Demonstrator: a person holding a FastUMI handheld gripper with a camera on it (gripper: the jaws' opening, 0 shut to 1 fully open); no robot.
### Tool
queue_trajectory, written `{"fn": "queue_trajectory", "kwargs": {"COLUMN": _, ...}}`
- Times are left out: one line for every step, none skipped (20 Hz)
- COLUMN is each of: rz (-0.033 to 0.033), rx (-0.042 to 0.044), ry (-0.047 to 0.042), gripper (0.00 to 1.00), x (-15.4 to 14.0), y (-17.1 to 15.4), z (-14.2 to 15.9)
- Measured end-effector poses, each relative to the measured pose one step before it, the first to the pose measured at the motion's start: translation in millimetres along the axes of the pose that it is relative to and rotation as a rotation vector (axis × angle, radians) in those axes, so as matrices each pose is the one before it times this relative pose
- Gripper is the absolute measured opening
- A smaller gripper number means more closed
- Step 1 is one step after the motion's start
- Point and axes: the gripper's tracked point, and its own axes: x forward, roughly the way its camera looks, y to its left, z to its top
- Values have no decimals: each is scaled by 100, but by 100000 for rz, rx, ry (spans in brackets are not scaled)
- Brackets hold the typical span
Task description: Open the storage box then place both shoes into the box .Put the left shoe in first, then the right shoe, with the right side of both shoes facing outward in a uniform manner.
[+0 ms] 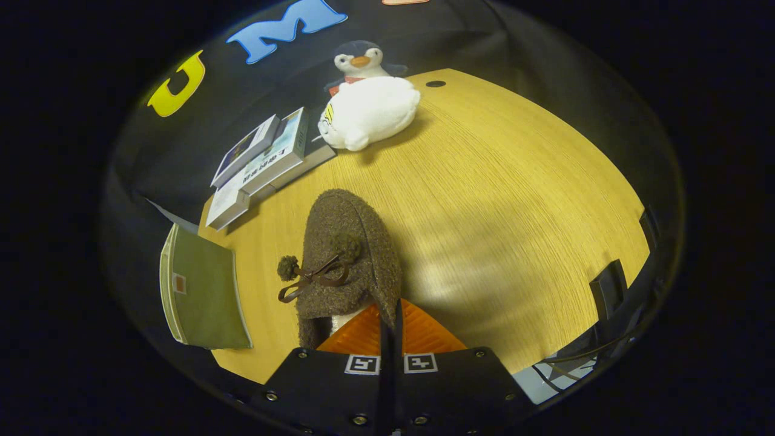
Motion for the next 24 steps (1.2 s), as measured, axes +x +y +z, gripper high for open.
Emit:
{"fn": "queue_trajectory", "kwargs": {"rz": 1591, "rx": 633, "ry": -580, "gripper": 0, "x": -469, "y": 1003, "z": 383}}
{"fn": "queue_trajectory", "kwargs": {"rz": 1229, "rx": 396, "ry": -627, "gripper": 0, "x": -398, "y": 858, "z": 190}}
{"fn": "queue_trajectory", "kwargs": {"rz": 1190, "rx": 49, "ry": -600, "gripper": 0, "x": -369, "y": 884, "z": 247}}
{"fn": "queue_trajectory", "kwargs": {"rz": 849, "rx": -70, "ry": -573, "gripper": 0, "x": -372, "y": 888, "z": 177}}
{"fn": "queue_trajectory", "kwargs": {"rz": 726, "rx": -477, "ry": -407, "gripper": 0, "x": -302, "y": 858, "z": 146}}
{"fn": "queue_trajectory", "kwargs": {"rz": 647, "rx": -522, "ry": -654, "gripper": 0, "x": -511, "y": 823, "z": 28}}
{"fn": "queue_trajectory", "kwargs": {"rz": 649, "rx": -713, "ry": -397, "gripper": 0, "x": -256, "y": 887, "z": 84}}
{"fn": "queue_trajectory", "kwargs": {"rz": 700, "rx": -376, "ry": -334, "gripper": 0, "x": -277, "y": 950, "z": 35}}
{"fn": "queue_trajectory", "kwargs": {"rz": 1001, "rx": -122, "ry": -373, "gripper": 0, "x": -240, "y": 964, "z": 102}}
{"fn": "queue_trajectory", "kwargs": {"rz": 1109, "rx": -171, "ry": -212, "gripper": 0, "x": -223, "y": 1066, "z": 22}}
{"fn": "queue_trajectory", "kwargs": {"rz": 1014, "rx": -17, "ry": -357, "gripper": 0, "x": -247, "y": 1041, "z": 108}}
{"fn": "queue_trajectory", "kwargs": {"rz": 868, "rx": -134, "ry": -383, "gripper": 0, "x": -215, "y": 1064, "z": 42}}
{"fn": "queue_trajectory", "kwargs": {"rz": 914, "rx": -386, "ry": -613, "gripper": 0, "x": -183, "y": 1116, "z": 116}}
{"fn": "queue_trajectory", "kwargs": {"rz": 976, "rx": -617, "ry": -814, "gripper": 0, "x": -99, "y": 1161, "z": 107}}
{"fn": "queue_trajectory", "kwargs": {"rz": 1046, "rx": -552, "ry": -765, "gripper": 0, "x": -77, "y": 1195, "z": 116}}
{"fn": "queue_trajectory", "kwargs": {"rz": 1185, "rx": -384, "ry": -512, "gripper": 0, "x": -21, "y": 1238, "z": -88}}
{"fn": "queue_trajectory", "kwargs": {"rz": 1229, "rx": -275, "ry": -208, "gripper": 0, "x": 69, "y": 1227, "z": -87}}
{"fn": "queue_trajectory", "kwargs": {"rz": 1277, "rx": -419, "ry": -65, "gripper": 0, "x": 17, "y": 1294, "z": -180}}
{"fn": "queue_trajectory", "kwargs": {"rz": 1118, "rx": -554, "ry": -111, "gripper": 0, "x": 197, "y": 1171, "z": -172}}
{"fn": "queue_trajectory", "kwargs": {"rz": 851, "rx": -532, "ry": 12, "gripper": 0, "x": 119, "y": 1150, "z": -242}}
{"fn": "queue_trajectory", "kwargs": {"rz": 680, "rx": -641, "ry": 187, "gripper": 0, "x": 185, "y": 1091, "z": -186}}
{"fn": "queue_trajectory", "kwargs": {"rz": 579, "rx": -491, "ry": 32, "gripper": 0, "x": 311, "y": 1020, "z": -154}}
{"fn": "queue_trajectory", "kwargs": {"rz": 652, "rx": -425, "ry": 77, "gripper": 0, "x": 193, "y": 1065, "z": -126}}
{"fn": "queue_trajectory", "kwargs": {"rz": 912, "rx": -371, "ry": -38, "gripper": 0, "x": 132, "y": 1134, "z": -148}}
